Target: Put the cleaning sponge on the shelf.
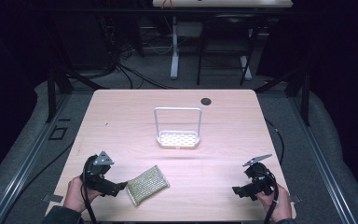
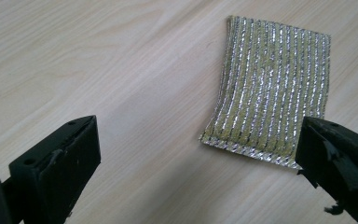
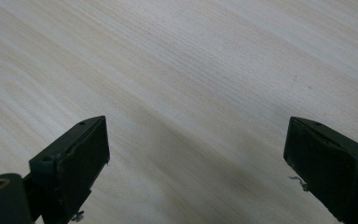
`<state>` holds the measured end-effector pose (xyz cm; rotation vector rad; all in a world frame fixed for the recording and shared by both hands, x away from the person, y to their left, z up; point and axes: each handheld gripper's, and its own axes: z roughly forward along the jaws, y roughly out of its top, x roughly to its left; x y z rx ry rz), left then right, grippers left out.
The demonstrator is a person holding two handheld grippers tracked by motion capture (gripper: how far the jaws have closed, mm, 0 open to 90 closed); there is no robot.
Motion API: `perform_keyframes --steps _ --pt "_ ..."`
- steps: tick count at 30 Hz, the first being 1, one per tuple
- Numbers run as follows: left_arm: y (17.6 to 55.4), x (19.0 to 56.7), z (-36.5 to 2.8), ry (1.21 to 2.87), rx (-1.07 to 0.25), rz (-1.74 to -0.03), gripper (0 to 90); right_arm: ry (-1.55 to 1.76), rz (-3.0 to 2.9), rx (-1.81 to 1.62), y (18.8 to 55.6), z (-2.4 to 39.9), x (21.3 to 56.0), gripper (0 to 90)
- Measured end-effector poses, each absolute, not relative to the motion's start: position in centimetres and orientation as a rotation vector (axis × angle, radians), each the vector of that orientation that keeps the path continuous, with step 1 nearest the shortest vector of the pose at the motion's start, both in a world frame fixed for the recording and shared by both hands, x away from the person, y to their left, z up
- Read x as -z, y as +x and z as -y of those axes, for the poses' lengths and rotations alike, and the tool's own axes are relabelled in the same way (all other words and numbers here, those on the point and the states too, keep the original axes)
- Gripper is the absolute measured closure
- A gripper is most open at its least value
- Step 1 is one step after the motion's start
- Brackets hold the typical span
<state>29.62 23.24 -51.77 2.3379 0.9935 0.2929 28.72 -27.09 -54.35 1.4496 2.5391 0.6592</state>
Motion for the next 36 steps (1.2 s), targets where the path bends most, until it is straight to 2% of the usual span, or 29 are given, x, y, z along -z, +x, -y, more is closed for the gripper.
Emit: perform_keyframes --steps 28,36 --pt "29.6 52.7 -17.7 2.544 -0.123 -0.887 0.0 1.466 -2.539 -0.669 28.8 27.1 54.6 6.3" --pt "29.7 53.5 -16.4 2.604 -0.121 -0.879 0.0 1.466 -2.539 -0.669 28.8 27.1 54.5 6.3"
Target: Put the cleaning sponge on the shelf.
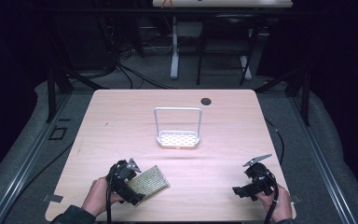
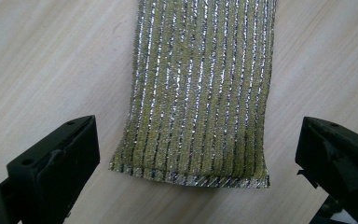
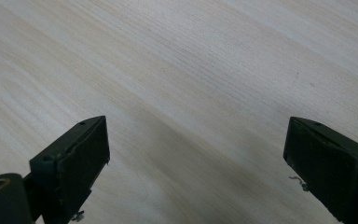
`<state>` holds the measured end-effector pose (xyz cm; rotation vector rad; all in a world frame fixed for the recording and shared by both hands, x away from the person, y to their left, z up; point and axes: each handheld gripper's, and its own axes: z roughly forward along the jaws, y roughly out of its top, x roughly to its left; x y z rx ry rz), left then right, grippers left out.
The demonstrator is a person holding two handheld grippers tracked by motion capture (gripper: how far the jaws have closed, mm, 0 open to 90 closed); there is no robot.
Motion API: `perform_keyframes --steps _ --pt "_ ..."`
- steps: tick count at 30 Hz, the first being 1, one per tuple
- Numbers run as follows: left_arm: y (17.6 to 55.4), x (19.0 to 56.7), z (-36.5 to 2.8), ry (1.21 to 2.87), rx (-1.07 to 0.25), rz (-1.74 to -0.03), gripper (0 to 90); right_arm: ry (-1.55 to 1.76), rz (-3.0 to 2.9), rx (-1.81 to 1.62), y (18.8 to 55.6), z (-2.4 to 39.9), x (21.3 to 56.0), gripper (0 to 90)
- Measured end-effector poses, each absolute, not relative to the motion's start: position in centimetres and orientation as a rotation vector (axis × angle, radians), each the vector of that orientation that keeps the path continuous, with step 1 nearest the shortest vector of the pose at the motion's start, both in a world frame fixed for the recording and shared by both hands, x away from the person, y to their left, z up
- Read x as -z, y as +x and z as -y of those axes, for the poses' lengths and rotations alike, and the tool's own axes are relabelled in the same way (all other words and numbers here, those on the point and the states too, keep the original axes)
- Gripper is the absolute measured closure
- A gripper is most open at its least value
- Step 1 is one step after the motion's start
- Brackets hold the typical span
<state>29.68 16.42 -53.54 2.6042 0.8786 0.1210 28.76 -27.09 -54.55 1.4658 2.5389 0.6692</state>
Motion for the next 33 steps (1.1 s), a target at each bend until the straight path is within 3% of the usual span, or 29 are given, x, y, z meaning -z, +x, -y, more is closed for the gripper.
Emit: perform_keyframes --steps 15,21,28,33 --pt "29.5 54.6 -15.6 2.643 -0.125 -0.872 0.7 1.458 -2.543 -0.662 28.8 27.3 54.5 6.3" --pt "29.2 54.7 -15.6 2.663 -0.152 -0.875 15.2 1.469 -2.547 -0.662 28.8 27.3 54.6 6.5" --pt "29.1 54.6 -15.8 2.634 -0.158 -0.889 24.6 1.471 -2.536 -0.664 28.7 27.4 54.5 6.6" --pt "29.0 54.4 -16.2 2.612 -0.152 -0.901 39.4 1.476 -2.536 -0.675 28.6 27.3 54.6 6.7"
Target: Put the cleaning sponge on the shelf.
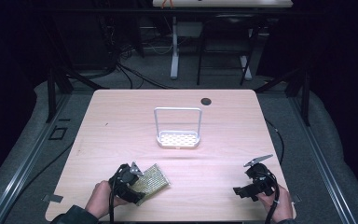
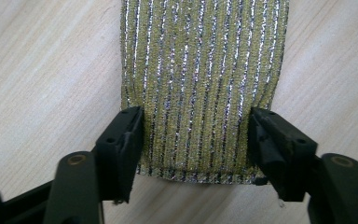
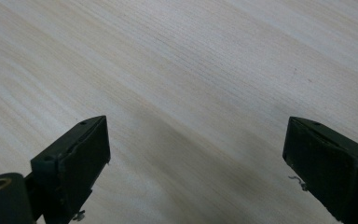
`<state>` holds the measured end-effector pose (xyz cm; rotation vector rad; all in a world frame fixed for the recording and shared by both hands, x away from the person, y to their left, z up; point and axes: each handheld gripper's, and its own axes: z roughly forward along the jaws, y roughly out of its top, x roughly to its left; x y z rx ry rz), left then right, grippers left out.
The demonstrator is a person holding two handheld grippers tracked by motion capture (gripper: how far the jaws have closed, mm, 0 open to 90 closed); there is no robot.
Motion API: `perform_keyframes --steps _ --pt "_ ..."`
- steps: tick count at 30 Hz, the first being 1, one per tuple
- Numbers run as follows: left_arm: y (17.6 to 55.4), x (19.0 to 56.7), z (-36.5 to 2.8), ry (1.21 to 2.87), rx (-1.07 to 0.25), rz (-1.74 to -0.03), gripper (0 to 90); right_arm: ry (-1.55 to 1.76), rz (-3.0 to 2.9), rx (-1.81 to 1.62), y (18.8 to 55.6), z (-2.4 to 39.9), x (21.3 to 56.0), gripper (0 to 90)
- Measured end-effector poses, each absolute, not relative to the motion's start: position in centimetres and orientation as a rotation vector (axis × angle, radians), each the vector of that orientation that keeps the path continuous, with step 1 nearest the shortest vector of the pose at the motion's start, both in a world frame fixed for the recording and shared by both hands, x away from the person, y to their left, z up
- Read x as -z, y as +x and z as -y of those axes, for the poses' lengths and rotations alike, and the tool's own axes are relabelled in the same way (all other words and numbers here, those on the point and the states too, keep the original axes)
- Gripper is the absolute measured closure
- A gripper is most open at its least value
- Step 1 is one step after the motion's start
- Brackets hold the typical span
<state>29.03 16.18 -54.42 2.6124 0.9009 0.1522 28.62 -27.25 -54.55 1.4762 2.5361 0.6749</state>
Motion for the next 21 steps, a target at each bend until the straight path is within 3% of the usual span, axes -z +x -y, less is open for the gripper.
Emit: perform_keyframes --steps 6,10,18,21 --pt "28.79 54.16 -16.36 2.584 -0.192 -0.893 61.5 1.473 -2.541 -0.668 28.66 27.25 54.53 6.8" --pt "28.71 54.15 -16.38 2.582 -0.208 -0.891 68.3 1.465 -2.547 -0.66 28.67 27.28 54.53 6.8" --pt "28.69 54.18 -16.3 2.586 -0.216 -0.9 65.9 1.47 -2.538 -0.672 28.61 27.24 54.51 6.8" --pt "28.78 54.22 -16.33 2.586 -0.183 -0.902 59.1 1.459 -2.546 -0.663 28.65 27.27 54.51 6.8"
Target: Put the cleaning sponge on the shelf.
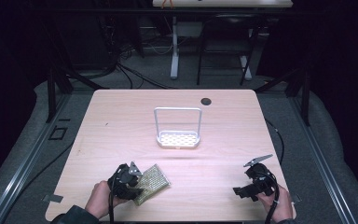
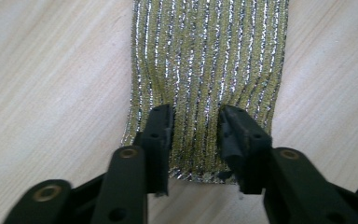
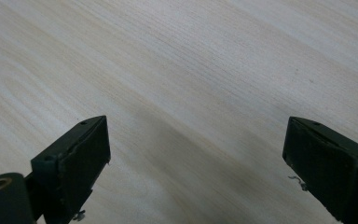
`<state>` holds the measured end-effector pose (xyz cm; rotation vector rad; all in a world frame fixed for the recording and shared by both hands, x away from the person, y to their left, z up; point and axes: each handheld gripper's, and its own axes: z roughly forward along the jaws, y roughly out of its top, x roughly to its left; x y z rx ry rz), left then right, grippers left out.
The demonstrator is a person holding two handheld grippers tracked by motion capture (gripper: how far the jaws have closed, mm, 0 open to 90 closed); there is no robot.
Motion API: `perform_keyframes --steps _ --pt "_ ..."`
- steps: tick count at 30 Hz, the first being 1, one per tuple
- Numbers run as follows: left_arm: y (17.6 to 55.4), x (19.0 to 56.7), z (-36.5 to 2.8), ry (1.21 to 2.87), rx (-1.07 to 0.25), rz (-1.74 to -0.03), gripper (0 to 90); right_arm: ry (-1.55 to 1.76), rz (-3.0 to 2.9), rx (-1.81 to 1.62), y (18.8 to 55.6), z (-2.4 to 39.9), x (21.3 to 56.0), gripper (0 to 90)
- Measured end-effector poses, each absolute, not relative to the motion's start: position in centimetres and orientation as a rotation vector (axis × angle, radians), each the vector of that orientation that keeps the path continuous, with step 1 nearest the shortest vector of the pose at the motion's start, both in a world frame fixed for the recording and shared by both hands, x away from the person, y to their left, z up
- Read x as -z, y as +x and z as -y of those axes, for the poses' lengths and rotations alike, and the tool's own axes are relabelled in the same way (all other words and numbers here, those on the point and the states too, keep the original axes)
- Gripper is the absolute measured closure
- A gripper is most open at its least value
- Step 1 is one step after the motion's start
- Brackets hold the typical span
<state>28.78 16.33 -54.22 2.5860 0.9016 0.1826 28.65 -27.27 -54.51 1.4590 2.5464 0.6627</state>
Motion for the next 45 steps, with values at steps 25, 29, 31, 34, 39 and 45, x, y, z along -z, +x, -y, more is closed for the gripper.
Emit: perform_keyframes --steps 25,29,31,34,39,45 --pt "28.4 55.2 -15.0 2.636 -0.25 -0.924 27.3 1.464 -2.553 -0.66 28.7 27.3 54.5 6.9" --pt "28.5 55.3 -15.1 2.623 -0.248 -0.943 32.1 1.469 -2.551 -0.663 28.7 27.3 54.5 6.9" --pt "28.6 55.3 -15.2 2.615 -0.249 -0.95 35.4 1.472 -2.549 -0.662 28.6 27.3 54.5 6.9" --pt "28.7 55.2 -15.4 2.609 -0.251 -0.963 43.9 1.468 -2.551 -0.663 28.7 27.3 54.5 6.9" --pt "28.8 55.1 -15.7 2.601 -0.28 -0.967 55.3 1.47 -2.55 -0.662 28.7 27.3 54.5 6.9" --pt "28.7 54.7 -15.8 2.577 -0.327 -0.956 59.9 1.478 -2.547 -0.667 28.6 27.3 54.4 6.9"
